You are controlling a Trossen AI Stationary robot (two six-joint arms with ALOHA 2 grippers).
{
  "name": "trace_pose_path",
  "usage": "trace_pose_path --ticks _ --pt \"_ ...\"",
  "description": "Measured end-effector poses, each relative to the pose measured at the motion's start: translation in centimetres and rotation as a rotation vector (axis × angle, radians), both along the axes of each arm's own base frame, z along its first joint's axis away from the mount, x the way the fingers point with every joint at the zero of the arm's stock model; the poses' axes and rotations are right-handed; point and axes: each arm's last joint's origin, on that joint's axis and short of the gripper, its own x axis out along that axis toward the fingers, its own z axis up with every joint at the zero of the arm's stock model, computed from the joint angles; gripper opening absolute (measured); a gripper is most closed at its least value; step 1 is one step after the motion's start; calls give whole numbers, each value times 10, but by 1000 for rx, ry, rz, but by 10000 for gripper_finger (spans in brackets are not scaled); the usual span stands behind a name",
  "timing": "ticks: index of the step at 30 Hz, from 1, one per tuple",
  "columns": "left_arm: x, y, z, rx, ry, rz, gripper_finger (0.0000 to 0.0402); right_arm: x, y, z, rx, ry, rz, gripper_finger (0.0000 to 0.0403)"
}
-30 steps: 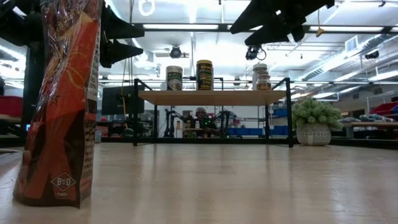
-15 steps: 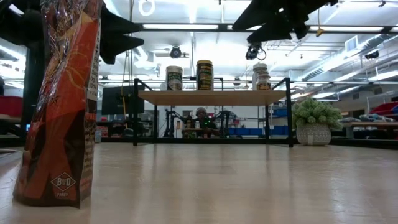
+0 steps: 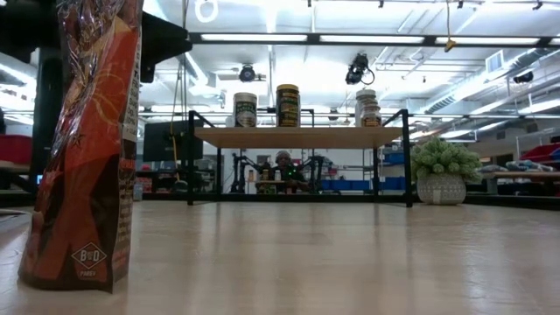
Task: Shelf spices
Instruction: Move the red seasoning can to the center of the table
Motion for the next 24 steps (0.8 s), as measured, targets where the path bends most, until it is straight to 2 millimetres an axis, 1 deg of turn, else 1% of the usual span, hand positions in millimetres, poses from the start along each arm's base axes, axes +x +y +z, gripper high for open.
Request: trace_pose_path --ticks 3,6,9,12,15,18,21,24 --pt "-1 -4 -1 1 6 4 131 -12 11 16 -7 -5 -4 306" --pt "-1 -7 0 -2 3 1 131 -23 18 24 51 -8 28 306" --pt "-2 -7 0 -4 1 10 131 -32 20 18 176 29 80 297" --pt "-2 -7 0 -5 0 12 131 -43 17 5 338 122 76 257" --pt "-2 -7 0 -8 0 12 131 -58 10 -6 488 246 -13 197" --pt "-2 -7 0 -8 0 12 131 -74 3 -12 599 366 -141 145" --pt "-2 -7 0 -8 0 13 131 -88 -1 -16 703 475 -289 113" --pt "-2 -7 0 -8 0 14 131 -99 -4 -17 793 606 -433 103"
